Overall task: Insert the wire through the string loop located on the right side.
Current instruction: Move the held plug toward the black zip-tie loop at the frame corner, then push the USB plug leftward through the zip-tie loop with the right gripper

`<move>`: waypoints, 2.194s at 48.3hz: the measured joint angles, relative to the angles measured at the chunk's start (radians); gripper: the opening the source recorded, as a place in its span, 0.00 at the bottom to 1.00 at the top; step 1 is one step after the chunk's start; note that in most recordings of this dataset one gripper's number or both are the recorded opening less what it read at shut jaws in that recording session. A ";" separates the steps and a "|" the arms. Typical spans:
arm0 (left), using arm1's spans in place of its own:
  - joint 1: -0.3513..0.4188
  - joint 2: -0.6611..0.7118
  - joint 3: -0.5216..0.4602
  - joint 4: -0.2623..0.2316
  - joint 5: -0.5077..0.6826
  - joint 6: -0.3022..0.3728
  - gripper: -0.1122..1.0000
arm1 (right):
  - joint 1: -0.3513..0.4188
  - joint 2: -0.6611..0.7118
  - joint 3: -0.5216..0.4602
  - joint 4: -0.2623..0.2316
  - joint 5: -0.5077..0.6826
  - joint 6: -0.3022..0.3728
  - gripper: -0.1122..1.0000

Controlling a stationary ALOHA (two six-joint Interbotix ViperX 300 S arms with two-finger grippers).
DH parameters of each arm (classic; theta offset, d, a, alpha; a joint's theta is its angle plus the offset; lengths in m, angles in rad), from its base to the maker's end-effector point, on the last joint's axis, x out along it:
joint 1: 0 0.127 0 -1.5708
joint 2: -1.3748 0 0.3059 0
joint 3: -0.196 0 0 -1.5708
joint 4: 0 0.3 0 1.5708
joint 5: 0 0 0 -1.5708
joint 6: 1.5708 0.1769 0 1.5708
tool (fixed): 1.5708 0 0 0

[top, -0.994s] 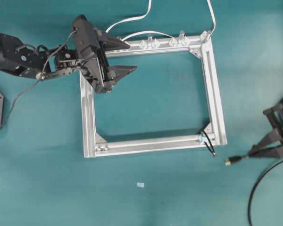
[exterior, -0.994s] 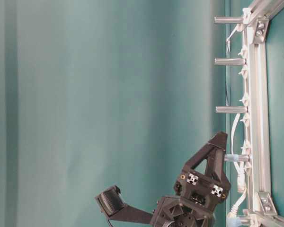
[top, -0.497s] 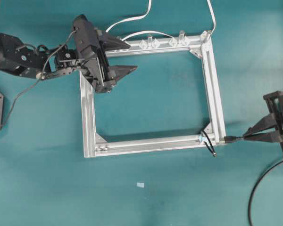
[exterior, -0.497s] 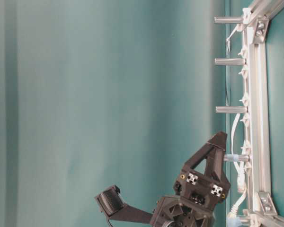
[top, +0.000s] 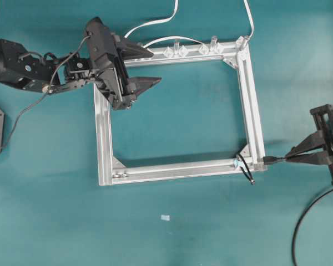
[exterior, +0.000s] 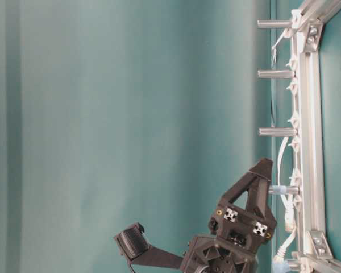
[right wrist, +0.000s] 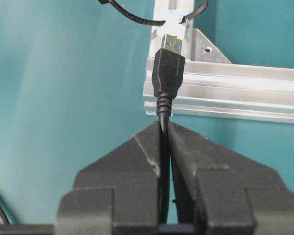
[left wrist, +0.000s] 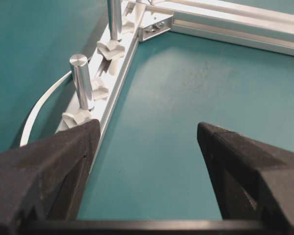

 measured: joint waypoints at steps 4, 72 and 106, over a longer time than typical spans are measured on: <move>0.000 0.000 -0.002 0.000 0.002 0.000 0.82 | 0.000 0.000 0.000 0.000 -0.002 0.000 0.16; 0.000 0.000 -0.011 0.000 0.002 0.000 0.82 | -0.002 -0.002 0.002 0.000 -0.008 -0.003 0.16; 0.000 -0.002 -0.011 0.000 0.000 0.000 0.82 | 0.000 -0.023 0.002 0.000 0.000 -0.003 0.16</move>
